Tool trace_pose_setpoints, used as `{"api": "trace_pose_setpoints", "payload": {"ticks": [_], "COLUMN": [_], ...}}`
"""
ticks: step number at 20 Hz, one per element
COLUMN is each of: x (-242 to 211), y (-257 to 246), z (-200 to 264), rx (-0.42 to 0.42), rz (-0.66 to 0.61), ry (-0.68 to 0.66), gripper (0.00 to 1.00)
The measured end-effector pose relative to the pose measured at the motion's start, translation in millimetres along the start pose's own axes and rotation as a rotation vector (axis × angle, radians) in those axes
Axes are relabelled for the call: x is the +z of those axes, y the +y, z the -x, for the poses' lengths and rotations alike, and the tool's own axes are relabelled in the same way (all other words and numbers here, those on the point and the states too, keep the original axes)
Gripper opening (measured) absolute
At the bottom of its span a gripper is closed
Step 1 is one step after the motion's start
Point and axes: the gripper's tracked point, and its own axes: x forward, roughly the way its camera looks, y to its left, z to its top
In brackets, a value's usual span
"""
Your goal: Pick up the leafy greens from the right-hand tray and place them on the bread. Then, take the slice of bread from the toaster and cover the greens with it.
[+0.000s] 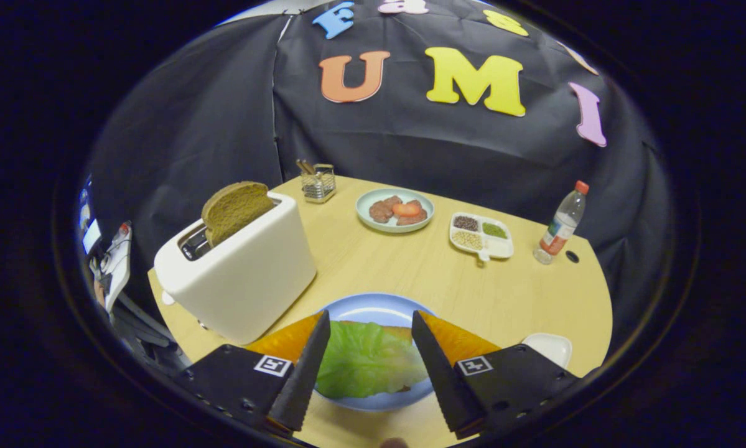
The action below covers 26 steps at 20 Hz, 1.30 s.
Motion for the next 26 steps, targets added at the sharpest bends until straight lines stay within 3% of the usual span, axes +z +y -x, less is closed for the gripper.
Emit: {"api": "trace_pose_setpoints", "payload": {"ticks": [2,3,11,19,26], "x": [15,23,68,101,94], "y": [1,4,79,158,175], "z": [13,19,44,28,-21], "rx": [-0.032,-0.043,-0.031,0.006,-0.087], "rz": [-0.013,-0.023,-0.097,-0.137,-0.217], "ry": [-0.042,-0.063,-0.13,-0.148,-0.063], "gripper": [0.97,0.99,0.97,0.97,0.98]}}
